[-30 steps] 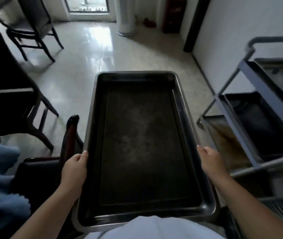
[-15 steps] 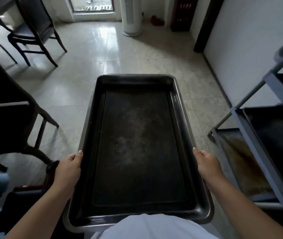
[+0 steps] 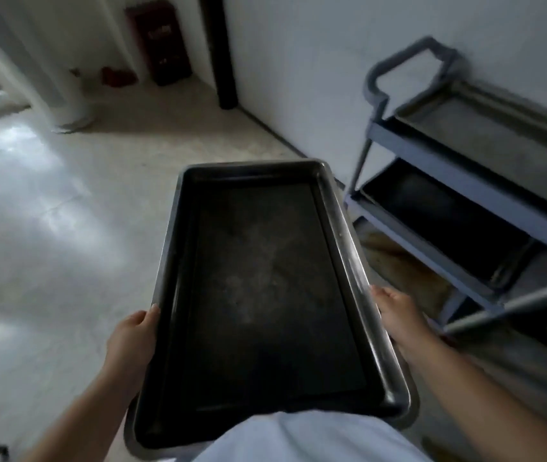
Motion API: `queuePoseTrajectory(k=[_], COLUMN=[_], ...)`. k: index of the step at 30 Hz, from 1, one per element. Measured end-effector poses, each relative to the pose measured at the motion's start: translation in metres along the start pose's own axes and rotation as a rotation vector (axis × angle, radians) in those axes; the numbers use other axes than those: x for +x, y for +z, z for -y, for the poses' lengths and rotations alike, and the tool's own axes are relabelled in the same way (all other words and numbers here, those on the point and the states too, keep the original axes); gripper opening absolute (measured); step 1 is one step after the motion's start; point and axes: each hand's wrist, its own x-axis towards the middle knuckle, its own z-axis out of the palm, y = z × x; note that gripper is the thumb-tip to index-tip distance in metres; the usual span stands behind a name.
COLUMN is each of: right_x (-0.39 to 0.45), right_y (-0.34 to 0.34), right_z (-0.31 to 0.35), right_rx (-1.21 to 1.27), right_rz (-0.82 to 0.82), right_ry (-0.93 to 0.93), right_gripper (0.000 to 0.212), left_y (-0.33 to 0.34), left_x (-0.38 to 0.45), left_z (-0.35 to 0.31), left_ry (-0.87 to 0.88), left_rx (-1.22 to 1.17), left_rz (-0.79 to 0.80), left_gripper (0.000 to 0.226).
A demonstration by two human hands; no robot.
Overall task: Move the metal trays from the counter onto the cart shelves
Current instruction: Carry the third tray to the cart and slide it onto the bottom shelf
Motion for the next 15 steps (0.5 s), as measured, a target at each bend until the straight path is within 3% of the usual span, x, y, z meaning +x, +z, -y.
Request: queuePoseTrajectory(k=[7,15], right_x=[-0.031,-0.094], right_y=[0.033,0.047], right_z=[-0.009,-0.044], right_rx=[0.258,0.376], right_rz=[-0.324,-0.607], right_ry=[0.275,0.482], right_gripper=[0.031,0.034], left_y=[0.028,0.109], left_x=[0.123,0.145], left_z=[-0.104,-0.148], left_ry=[0.208,0.403], left_rx=[0.222,0.538], left_rz=[0.348,0.636], left_gripper=[0.044,0.037])
